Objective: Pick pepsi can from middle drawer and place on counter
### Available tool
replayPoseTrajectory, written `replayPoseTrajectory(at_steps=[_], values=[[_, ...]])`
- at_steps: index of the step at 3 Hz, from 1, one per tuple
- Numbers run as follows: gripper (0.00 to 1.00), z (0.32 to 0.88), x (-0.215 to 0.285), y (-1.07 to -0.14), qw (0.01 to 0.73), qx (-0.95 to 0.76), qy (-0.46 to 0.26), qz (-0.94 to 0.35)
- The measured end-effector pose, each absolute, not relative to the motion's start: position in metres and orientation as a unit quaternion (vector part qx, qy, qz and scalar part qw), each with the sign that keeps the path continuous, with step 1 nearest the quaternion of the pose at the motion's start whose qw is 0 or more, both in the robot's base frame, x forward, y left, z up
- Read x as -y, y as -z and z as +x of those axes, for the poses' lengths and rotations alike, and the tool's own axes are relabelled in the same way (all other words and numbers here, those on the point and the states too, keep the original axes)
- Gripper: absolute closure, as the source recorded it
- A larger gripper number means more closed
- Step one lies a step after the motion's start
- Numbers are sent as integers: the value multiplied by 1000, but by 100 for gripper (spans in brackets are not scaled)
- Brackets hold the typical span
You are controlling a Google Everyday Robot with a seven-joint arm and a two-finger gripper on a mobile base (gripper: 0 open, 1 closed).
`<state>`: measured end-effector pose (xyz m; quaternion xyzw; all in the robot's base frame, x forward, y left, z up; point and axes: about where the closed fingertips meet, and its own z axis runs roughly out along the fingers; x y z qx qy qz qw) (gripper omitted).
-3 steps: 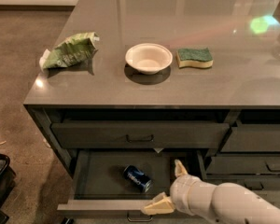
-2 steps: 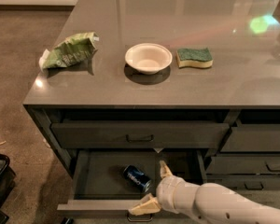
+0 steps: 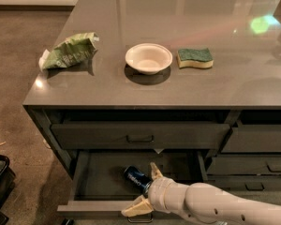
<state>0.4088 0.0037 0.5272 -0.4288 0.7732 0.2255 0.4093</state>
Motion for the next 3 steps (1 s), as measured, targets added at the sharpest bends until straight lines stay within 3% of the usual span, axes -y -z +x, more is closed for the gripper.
replayPoseTrajectory(at_steps=[2,3], values=[[0,417,17,-508,385,-802,-187,-416],[0,459,55,-467,384,-825,-149,-387]])
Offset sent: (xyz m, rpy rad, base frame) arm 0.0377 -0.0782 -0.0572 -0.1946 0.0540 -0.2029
